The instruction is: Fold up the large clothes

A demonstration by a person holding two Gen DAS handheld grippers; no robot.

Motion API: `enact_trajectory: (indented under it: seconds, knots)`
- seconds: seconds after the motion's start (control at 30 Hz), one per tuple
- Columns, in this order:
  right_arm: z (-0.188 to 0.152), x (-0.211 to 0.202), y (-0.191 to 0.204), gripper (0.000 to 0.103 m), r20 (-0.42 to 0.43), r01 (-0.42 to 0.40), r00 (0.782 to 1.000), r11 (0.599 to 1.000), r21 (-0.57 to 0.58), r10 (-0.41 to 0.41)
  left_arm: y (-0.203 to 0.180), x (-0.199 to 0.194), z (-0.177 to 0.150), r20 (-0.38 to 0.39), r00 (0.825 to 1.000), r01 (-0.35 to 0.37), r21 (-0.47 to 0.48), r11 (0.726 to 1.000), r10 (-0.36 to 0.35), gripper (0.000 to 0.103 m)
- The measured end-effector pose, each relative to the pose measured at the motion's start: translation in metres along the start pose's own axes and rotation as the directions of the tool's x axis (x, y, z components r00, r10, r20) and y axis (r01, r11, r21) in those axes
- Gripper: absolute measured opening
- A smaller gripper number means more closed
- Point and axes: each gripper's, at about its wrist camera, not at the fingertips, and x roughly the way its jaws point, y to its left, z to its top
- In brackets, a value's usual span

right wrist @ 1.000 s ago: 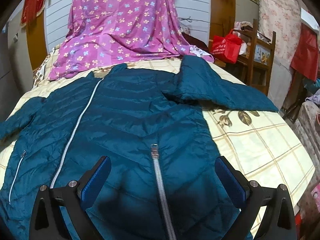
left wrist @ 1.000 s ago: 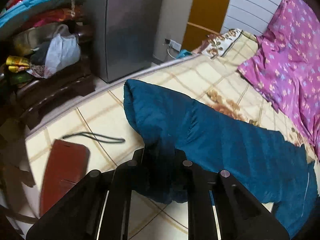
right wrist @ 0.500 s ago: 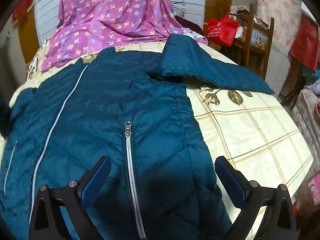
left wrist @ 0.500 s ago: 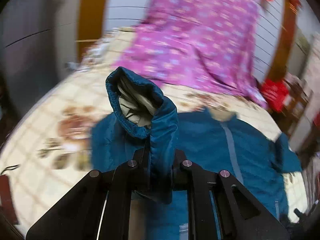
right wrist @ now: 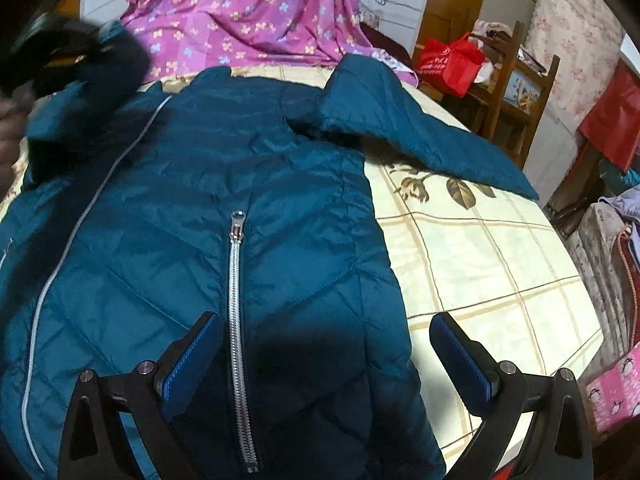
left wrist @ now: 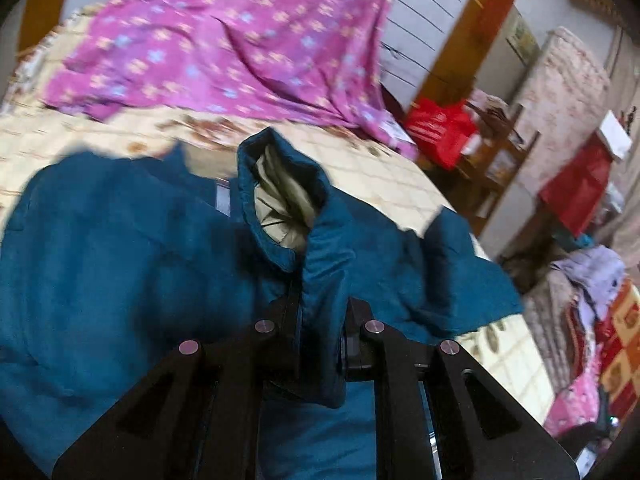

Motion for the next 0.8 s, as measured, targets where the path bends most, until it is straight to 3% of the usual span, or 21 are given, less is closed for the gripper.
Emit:
enact_trajectory:
  seconds: [0.1, 0.3, 0.37, 0.43, 0.67, 0.8]
  knots:
    - [-0.001, 0.002, 0.001, 0.103, -0.012, -0.003, 1.000, 1.000, -0.019, 0.002, -0.021, 0.030, -0.001, -0.033, 0.997, 0.067, 0.001, 0.998, -0.067, 0.011]
    - [-0.004, 0.008, 0.006, 0.103, -0.041, -0.014, 0.999, 0.999, -0.043, 0.012, -0.043, 0.079, -0.009, -0.091, 0.994, 0.060, 0.005, 0.998, -0.059, 0.012]
    - [-0.004, 0.007, 0.007, 0.103, -0.038, -0.018, 0.999, 0.999, -0.047, 0.016, -0.041, 0.093, -0.015, -0.126, 0.992, 0.023, 0.022, 0.999, -0.020, 0.020]
    - [-0.003, 0.008, 0.007, 0.103, -0.041, -0.020, 0.999, 0.999, -0.047, 0.018, -0.037, 0.099, -0.025, -0.172, 0.985, 0.010, 0.025, 1.000, -0.005, 0.048]
    - [-0.002, 0.012, 0.008, 0.103, -0.053, -0.019, 0.998, 0.999, -0.033, 0.018, -0.038, 0.066, -0.034, -0.178, 0.980, 0.093, 0.018, 0.996, -0.088, 0.057]
    - [-0.001, 0.013, 0.007, 0.103, -0.060, -0.017, 0.998, 1.000, -0.017, 0.016, -0.011, 0.022, -0.031, -0.139, 0.988, 0.068, 0.003, 0.998, -0.067, 0.057]
